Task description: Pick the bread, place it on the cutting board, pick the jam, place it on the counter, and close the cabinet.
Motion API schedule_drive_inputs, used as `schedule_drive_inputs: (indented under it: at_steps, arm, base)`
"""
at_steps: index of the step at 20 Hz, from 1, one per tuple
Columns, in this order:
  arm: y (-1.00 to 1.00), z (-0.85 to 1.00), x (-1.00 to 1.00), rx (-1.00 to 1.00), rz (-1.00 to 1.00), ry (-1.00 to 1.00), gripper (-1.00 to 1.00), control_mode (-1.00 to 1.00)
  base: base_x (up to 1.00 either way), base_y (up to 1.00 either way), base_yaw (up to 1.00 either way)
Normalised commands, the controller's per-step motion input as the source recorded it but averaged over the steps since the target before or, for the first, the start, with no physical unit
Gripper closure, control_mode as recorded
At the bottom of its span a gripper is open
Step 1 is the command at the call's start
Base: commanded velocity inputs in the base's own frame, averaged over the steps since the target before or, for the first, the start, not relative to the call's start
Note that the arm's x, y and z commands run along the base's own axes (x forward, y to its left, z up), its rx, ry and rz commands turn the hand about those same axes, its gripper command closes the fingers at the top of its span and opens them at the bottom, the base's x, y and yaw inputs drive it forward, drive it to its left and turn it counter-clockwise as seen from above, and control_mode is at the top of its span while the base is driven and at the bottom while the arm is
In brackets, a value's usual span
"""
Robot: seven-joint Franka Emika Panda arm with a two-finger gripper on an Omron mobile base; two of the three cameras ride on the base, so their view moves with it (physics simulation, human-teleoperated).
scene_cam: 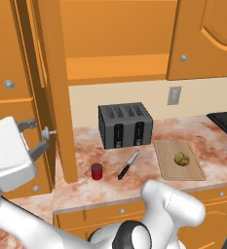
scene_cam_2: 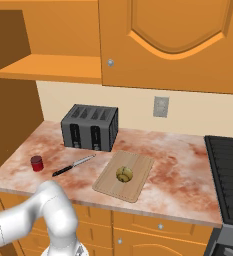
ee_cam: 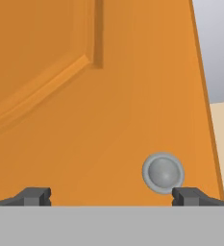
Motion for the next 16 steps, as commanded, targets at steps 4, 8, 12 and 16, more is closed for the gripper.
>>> schedule_drive_inputs:
  at_steps: [4, 8, 12, 16]
  arm:
    - [-0.13, 0.0, 0.01, 0.0, 0.0, 0.0, -1.0, -1.0]
    - [-0.13, 0.0, 0.0, 0.0, 0.0, 0.0, -1.0, -1.0]
    - [-0.18, 0.0, 0.01, 0.0, 0.0, 0.0, -1.0, -1.0]
    - [-0.27, 0.0, 0.0, 0.0, 0.0, 0.0, -1.0, -1.0]
  base:
    - [0.0, 0.0, 0.0]
    - [0.0, 0.0, 0.0]
    - [0.0, 0.0, 0.0]
    - [0.0, 0.0, 0.0]
